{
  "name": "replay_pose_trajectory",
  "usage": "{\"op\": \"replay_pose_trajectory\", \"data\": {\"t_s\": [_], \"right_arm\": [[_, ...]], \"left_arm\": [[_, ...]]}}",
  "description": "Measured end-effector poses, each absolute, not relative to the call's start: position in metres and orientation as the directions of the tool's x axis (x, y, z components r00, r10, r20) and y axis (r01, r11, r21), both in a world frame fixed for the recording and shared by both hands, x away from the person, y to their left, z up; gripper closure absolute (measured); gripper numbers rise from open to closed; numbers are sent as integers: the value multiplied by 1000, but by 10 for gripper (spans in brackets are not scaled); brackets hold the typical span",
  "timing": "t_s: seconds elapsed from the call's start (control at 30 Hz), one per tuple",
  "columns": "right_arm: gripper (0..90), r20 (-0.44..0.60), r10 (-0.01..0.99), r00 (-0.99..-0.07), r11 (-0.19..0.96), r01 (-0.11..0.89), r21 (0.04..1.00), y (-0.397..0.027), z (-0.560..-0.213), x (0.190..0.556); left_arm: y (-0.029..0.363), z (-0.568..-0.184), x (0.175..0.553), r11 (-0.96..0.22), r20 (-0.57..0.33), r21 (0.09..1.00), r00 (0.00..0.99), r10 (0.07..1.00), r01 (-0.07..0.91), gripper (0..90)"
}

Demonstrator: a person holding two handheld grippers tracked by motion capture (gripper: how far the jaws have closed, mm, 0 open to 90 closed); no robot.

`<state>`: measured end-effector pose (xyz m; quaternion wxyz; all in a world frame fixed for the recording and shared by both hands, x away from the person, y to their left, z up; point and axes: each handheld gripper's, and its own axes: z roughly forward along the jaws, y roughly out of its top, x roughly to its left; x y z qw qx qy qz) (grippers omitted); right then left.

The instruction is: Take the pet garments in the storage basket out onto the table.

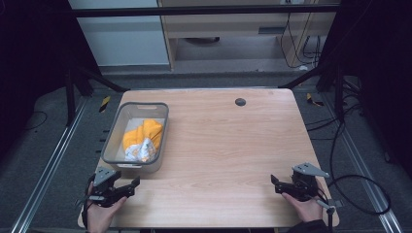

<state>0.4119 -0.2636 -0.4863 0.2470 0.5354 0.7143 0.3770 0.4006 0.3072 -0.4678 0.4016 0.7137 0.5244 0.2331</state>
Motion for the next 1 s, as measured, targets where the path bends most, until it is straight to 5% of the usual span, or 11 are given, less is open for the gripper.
{"op": "replay_pose_trajectory", "data": {"t_s": [1.0], "right_arm": [[93,30,944,-329,175,574,800,-259,-488,410]], "left_arm": [[307,-431,401,-99,-124,857,391,912,505,218]]}}
